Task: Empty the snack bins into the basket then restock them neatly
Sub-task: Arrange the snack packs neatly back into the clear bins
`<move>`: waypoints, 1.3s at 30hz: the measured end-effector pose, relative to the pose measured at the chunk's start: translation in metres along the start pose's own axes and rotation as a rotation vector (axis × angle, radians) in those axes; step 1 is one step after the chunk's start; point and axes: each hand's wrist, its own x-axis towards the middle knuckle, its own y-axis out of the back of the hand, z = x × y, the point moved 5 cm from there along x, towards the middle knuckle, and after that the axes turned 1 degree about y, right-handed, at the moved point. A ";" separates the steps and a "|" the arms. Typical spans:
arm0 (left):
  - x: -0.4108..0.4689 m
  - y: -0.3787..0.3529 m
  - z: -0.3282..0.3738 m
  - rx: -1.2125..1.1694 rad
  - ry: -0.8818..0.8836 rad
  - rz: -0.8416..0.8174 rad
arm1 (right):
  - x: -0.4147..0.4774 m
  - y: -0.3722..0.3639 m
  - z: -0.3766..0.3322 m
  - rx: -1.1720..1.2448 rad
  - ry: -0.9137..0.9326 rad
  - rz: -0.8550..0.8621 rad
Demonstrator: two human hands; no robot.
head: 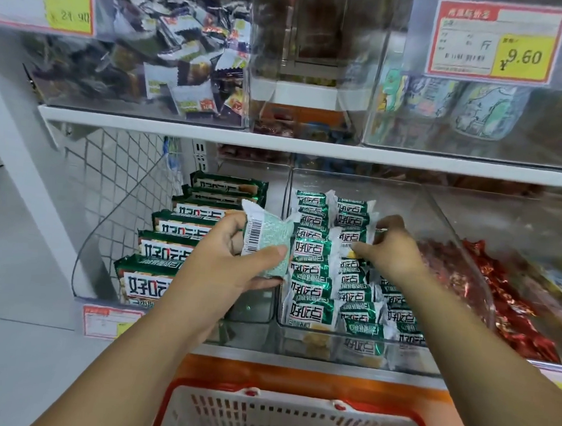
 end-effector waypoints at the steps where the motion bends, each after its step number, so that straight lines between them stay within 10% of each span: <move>1: 0.001 0.000 0.000 0.011 -0.005 -0.015 | 0.000 0.003 -0.001 -0.046 0.018 0.032; 6: -0.002 -0.008 0.003 0.109 0.018 -0.081 | -0.021 0.038 -0.030 0.074 0.159 0.107; 12: -0.013 -0.023 0.006 0.129 0.000 -0.138 | -0.113 0.038 -0.084 0.384 0.346 -0.432; 29: -0.038 -0.038 -0.003 0.314 -0.013 -0.181 | -0.153 0.054 -0.041 0.898 0.073 -0.689; 39: -0.037 -0.040 -0.002 0.360 -0.094 -0.147 | -0.139 0.044 -0.036 0.874 0.012 -0.563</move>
